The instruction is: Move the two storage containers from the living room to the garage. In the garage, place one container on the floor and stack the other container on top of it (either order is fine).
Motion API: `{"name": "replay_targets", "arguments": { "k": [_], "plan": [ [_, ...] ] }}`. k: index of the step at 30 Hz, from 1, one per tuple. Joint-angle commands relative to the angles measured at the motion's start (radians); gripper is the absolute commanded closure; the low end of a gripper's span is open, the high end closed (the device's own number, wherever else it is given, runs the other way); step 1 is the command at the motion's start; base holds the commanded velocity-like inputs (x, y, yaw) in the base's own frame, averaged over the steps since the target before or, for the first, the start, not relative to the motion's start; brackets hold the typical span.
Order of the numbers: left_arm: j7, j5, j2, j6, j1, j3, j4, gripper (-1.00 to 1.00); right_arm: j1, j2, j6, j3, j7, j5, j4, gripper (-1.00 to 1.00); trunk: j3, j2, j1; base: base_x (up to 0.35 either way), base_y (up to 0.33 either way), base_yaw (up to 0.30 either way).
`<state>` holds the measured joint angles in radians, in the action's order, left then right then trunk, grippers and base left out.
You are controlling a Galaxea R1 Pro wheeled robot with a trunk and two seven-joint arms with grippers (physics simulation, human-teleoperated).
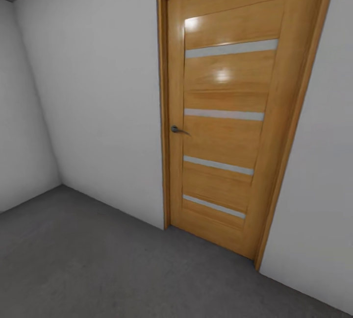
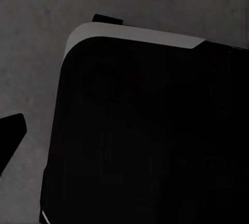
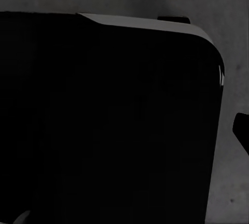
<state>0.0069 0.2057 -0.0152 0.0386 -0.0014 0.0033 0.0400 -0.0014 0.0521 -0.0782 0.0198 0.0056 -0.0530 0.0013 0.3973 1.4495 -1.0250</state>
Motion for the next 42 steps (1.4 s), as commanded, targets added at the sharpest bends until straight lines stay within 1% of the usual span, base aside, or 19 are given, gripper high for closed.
{"name": "replay_targets", "arguments": {
  "k": [1, 9, 14, 36, 42],
  "plan": [
    [0.001, 0.006, 0.0, 0.003, 0.0, 0.0, 0.0, -1.0, 0.0, 0.0, -0.003, 0.003, 0.001, -0.005, 0.0, -1.0, 0.0, 0.0, 0.0, 0.0, 0.0, -0.249],
    [0.001, 0.006, 0.0, 0.003, 0.0, 0.0, 0.0, -1.0, 0.0, 0.0, -0.003, 0.002, 0.001, -0.006, 0.0, -1.0, -0.005, 0.0, 0.0, 0.0, 0.0, -0.247],
    [0.001, 0.006, 0.001, 0.003, 0.0, -0.001, 0.0, -1.0, 0.0, 0.001, 0.0, 0.002, -0.006, -0.009, 0.0, -1.0, -0.006, 0.0, 0.0, 0.119, 0.0, -0.094],
    [-0.006, 0.006, 0.001, 0.003, 0.0, -0.002, 0.0, -1.0, 0.0, 0.0, -0.005, -0.002, -0.012, -0.016, 0.0, -1.0, -0.006, 0.0, 0.0, 0.31, 0.0, -0.005],
    [-0.008, 0.006, 0.001, 0.003, 0.0, -0.002, 0.0, -1.0, 0.0, 0.0, -0.005, -0.001, -0.012, -0.016, 0.0, -1.0, -0.006, 0.0, 0.0, 0.322, 0.067, 0.0]
  ]
}}
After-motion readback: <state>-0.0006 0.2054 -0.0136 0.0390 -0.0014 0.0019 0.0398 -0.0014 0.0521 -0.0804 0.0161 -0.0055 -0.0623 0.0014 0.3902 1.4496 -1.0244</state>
